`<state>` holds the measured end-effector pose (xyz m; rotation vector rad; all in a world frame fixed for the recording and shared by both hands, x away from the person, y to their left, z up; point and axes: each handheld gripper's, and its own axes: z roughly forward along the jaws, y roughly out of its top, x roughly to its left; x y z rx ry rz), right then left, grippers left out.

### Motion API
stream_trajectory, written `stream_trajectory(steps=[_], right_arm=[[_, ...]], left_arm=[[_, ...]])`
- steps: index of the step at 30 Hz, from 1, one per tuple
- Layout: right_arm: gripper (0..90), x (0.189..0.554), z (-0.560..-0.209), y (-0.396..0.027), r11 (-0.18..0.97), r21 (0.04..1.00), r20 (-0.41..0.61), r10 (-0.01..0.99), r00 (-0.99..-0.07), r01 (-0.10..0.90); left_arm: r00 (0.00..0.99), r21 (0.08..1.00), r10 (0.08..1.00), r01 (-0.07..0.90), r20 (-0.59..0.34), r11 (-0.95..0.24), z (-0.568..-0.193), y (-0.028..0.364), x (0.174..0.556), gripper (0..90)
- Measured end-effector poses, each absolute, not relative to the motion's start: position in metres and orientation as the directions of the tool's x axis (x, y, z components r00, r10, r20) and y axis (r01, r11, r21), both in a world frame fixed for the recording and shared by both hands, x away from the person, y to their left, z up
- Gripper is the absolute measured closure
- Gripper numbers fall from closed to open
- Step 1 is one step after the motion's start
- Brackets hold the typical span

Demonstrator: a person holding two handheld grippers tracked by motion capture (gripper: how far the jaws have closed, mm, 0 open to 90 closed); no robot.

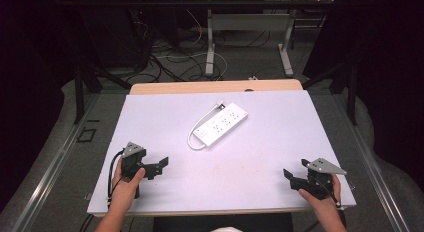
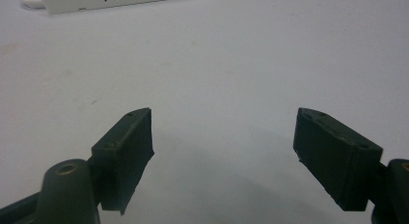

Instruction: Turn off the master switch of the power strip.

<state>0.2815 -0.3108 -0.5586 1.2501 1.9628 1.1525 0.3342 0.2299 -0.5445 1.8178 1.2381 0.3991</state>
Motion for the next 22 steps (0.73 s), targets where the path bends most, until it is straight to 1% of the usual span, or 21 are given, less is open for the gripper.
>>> stream_trajectory(steps=[4, 6, 12, 22], right_arm=[[21.1, 0.2810, -0.5582, -0.3107, 0.211, 0.868, 0.002, 0.904, -0.428, 0.450], [21.1, 0.2819, -0.5589, -0.3109, 0.211, 0.873, 0.001, 0.901, -0.433, 0.441], [19.8, 0.2814, -0.5591, -0.3105, 0.199, 0.868, 0.015, 0.905, -0.425, 0.455], [19.2, 0.2820, -0.5598, -0.3102, 0.198, 0.868, 0.019, 0.904, -0.428, 0.456]], left_arm=[[0.447, 0.797, 0.877, 0.587, -0.177, -0.139, -0.5488, 0.2309, 0.3349, 2.2], [0.441, 0.795, 0.879, 0.591, -0.180, -0.133, -0.5512, 0.2310, 0.3353, 2.3], [0.437, 0.779, 0.878, 0.613, -0.193, -0.135, -0.5524, 0.2319, 0.3361, 2.6], [0.440, 0.777, 0.878, 0.614, -0.190, -0.139, -0.5532, 0.2319, 0.3372, 3.0]])
